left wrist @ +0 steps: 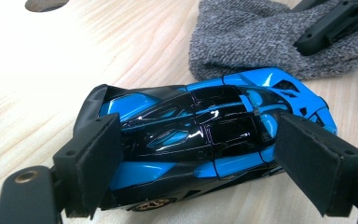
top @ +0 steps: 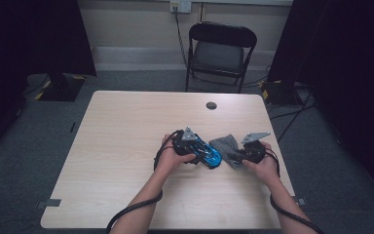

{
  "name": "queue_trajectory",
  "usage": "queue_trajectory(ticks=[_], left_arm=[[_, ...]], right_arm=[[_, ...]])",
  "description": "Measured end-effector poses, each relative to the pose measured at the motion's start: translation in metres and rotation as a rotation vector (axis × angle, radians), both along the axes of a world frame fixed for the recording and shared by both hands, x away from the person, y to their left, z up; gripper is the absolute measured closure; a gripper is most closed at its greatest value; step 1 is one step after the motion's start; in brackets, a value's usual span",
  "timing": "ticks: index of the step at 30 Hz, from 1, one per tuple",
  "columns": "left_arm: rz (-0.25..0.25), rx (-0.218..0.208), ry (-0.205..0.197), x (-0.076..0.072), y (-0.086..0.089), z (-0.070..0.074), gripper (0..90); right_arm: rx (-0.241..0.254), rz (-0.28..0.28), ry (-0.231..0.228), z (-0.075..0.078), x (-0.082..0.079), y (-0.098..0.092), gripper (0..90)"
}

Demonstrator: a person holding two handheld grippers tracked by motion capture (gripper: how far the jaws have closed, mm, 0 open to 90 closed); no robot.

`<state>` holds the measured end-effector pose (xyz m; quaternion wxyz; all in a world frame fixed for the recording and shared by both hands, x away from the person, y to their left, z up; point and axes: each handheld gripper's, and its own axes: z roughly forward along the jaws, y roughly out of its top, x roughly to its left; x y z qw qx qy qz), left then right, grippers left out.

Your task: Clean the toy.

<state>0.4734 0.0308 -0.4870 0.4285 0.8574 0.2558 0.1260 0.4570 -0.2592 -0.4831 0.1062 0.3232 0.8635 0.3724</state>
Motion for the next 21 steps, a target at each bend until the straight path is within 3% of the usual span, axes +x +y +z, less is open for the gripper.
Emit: queue_trajectory(ticks=[21], left_arm=[[-0.001,0.002,0.001,0.0,0.0,0.0,15.3]], right_arm=[[-0.009,0.018,-0.005,0.001,-0.013,-0.008,74.8]])
